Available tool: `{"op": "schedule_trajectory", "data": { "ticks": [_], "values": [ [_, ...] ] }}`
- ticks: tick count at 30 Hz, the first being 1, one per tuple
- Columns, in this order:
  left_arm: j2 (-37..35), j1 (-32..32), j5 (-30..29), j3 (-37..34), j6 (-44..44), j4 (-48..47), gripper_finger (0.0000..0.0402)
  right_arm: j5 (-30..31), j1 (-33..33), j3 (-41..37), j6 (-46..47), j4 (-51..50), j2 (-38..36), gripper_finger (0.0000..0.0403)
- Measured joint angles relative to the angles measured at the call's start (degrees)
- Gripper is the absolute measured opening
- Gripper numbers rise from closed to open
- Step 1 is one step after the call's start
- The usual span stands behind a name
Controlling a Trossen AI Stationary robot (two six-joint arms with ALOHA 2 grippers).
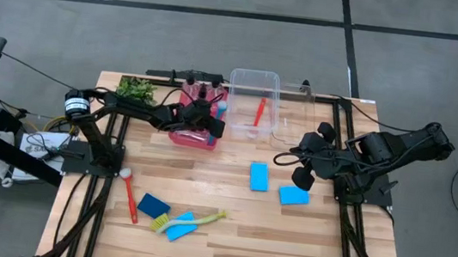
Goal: Pick & Place Kitchen Sink Supplies
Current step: Put the blue dishwashing brush into the red bin
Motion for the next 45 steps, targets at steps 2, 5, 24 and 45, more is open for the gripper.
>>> {"op": "schedule_trajectory", "data": {
  "ticks": [2, 5, 24, 45],
  "values": [
    [-0.03, -0.17, 0.01, 0.05, -0.02, 0.02, 0.0003, 0.0, 0.0, 0.0, 0.02, 0.0, 0.0, 0.0001],
    [-0.09, -0.52, -0.04, 0.05, 0.0, 0.01, 0.0003, 0.0, 0.0, 0.0, 0.09, 0.09, -0.01, 0.0001],
    [-9.31, -0.83, -3.27, 0.11, 4.45, -6.92, 0.0003, -0.05, 0.0, 0.0, 0.08, 1.03, -0.01, 0.0001],
    [-2.26, -0.72, 2.83, 0.14, 2.49, -3.09, 0.0144, -1.27, 0.0, 0.0, -0.72, 1.25, 0.0, 0.0001]
  ]
}}
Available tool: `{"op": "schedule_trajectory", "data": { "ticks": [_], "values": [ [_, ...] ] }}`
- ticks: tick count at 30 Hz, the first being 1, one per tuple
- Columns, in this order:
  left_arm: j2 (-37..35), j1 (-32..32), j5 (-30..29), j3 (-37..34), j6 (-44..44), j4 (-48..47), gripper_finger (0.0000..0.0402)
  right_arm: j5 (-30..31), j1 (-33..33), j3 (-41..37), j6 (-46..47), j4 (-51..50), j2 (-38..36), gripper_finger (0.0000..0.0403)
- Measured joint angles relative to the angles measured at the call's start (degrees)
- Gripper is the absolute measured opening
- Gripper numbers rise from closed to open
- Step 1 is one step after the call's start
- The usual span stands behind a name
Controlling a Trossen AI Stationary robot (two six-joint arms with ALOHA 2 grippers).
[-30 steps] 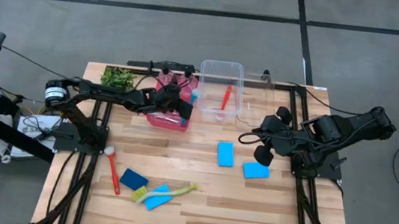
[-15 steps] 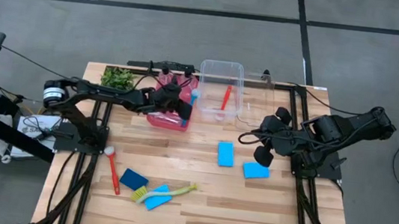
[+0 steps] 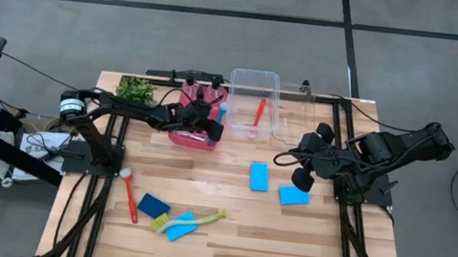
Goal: Pick & Place Kitchen Sink Supplies
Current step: Put the blue dishwashing brush into the red bin
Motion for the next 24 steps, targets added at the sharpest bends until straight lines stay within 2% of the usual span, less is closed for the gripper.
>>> {"op": "schedule_trajectory", "data": {
  "ticks": [6, 14, 24],
  "values": [
    [1.9, 0.19, 1.51, 0.02, 0.04, 2.81, 0.016, 0.2, 0.0, 0.0, -0.79, 0.02, 0.0, 0.0001],
    [2.91, 1.94, 1.63, 0.02, -1.47, 3.17, 0.0149, 0.42, -0.04, 0.0, -0.81, 0.04, -0.02, 0.0001],
    [2.91, 0.74, 1.63, 0.02, -0.99, 3.79, 0.0143, 0.42, -0.04, 0.0, -0.84, 0.02, 0.0, 0.0001]
  ]
}}
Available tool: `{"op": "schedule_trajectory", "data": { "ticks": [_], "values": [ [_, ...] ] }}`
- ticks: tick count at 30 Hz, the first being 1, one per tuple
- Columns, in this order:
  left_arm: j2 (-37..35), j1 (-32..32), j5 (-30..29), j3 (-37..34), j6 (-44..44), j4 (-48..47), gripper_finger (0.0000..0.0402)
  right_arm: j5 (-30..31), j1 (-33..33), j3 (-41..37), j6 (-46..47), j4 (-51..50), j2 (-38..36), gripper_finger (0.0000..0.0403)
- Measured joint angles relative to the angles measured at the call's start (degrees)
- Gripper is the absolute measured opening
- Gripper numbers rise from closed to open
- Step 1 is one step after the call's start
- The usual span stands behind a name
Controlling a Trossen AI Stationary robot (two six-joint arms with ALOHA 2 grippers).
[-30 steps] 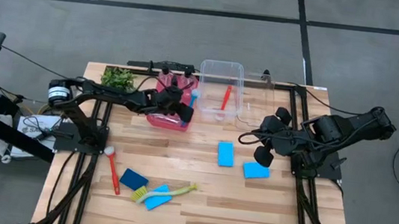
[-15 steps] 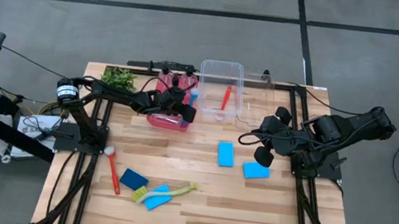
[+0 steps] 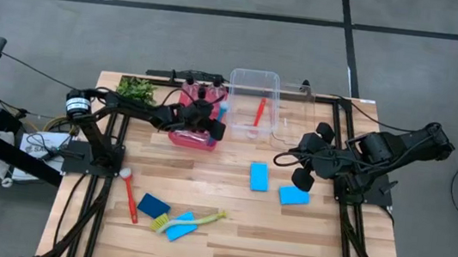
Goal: Pick & Place Kitchen Sink Supplies
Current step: Put the blue dishwashing brush into the red bin
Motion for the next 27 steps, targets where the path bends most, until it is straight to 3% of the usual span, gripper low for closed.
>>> {"op": "schedule_trajectory", "data": {
  "ticks": [12, 27],
  "values": [
    [-2.35, -0.46, -2.74, -0.04, 5.88, -0.67, 0.0143, 0.0, 0.0, 0.0, 0.02, -0.02, -0.02, 0.0001],
    [-1.81, -0.48, -5.63, -0.04, 6.03, -3.71, 0.0143, -0.02, 0.0, 0.0, 0.02, -0.02, 0.0, 0.0001]
  ]
}}
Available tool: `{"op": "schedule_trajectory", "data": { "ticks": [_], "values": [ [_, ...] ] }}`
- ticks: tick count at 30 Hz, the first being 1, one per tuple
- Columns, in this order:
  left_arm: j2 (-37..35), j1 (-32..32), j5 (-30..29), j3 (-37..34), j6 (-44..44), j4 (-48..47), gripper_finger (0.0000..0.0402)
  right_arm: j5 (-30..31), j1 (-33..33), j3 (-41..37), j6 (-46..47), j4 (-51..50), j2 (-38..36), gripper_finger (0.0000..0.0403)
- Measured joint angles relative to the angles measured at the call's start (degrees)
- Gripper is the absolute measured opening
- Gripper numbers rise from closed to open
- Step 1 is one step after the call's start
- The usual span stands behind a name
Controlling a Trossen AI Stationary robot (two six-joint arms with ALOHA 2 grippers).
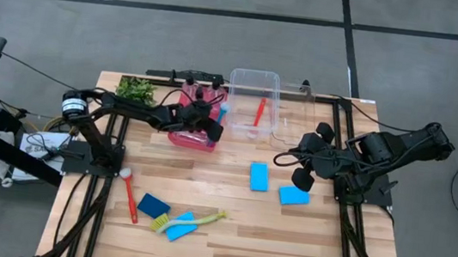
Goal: Pick & Place Kitchen Sink Supplies
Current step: Put the blue dishwashing brush into the red bin
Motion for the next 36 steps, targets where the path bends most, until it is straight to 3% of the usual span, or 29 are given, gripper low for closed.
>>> {"op": "schedule_trajectory", "data": {
  "ticks": [10, 19, 30, 36],
  "values": [
    [1.62, 0.0, 1.17, 0.0, -0.3, 1.17, 0.0143, 0.0, 0.0, 0.0, 0.0, 0.0, 0.0, 0.0001],
    [3.9, 0.15, 6.82, 0.11, -0.6, 3.21, 0.014, 0.23, 0.0, 0.0, 0.0, 0.04, 0.0, 0.0001],
    [3.38, 0.11, 7.96, 0.04, -0.96, 3.32, 0.0048, 0.22, 0.0, 0.0, -0.02, 0.07, 0.0, 0.0001],
    [3.29, 0.11, 7.63, 0.02, -1.73, 3.47, 0.0047, 0.22, 0.0, 0.0, -0.05, 0.04, 0.0, 0.0001]
  ]
}}
